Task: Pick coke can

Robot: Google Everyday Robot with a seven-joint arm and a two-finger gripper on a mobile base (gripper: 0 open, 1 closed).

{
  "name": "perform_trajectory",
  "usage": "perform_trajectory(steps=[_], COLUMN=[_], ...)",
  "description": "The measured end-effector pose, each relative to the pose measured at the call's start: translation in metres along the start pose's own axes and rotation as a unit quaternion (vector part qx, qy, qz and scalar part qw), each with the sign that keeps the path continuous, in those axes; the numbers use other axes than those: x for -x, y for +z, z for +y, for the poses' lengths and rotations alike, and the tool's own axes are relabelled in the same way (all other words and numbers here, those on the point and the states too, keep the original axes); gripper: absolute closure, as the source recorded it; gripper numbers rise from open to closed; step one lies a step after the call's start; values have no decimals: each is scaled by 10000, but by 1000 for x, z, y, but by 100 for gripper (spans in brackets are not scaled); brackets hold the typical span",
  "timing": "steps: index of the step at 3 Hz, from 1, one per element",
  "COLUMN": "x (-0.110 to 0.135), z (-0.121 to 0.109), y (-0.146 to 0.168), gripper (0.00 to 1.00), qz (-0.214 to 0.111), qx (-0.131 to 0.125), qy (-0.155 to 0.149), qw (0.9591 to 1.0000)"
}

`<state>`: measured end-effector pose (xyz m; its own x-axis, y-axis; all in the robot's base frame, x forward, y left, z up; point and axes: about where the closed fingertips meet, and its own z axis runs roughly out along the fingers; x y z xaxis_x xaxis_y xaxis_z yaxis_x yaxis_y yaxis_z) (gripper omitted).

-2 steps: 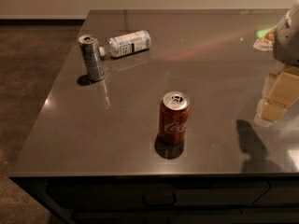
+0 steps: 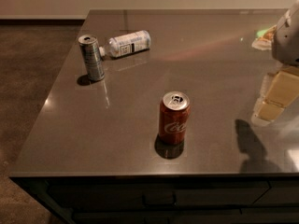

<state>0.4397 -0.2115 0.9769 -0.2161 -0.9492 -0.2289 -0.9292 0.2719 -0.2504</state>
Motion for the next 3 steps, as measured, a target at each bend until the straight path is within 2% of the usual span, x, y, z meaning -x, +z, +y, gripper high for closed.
perform_trajectory(steps=[1, 2, 3], x=[15, 35, 56], z=[3, 12, 26], y=[11, 27, 42], gripper=[0, 0, 0], qz=[-332, -678, -1075], qx=[74, 263, 505], qy=[49, 54, 98], qw=[9994, 9973, 9929])
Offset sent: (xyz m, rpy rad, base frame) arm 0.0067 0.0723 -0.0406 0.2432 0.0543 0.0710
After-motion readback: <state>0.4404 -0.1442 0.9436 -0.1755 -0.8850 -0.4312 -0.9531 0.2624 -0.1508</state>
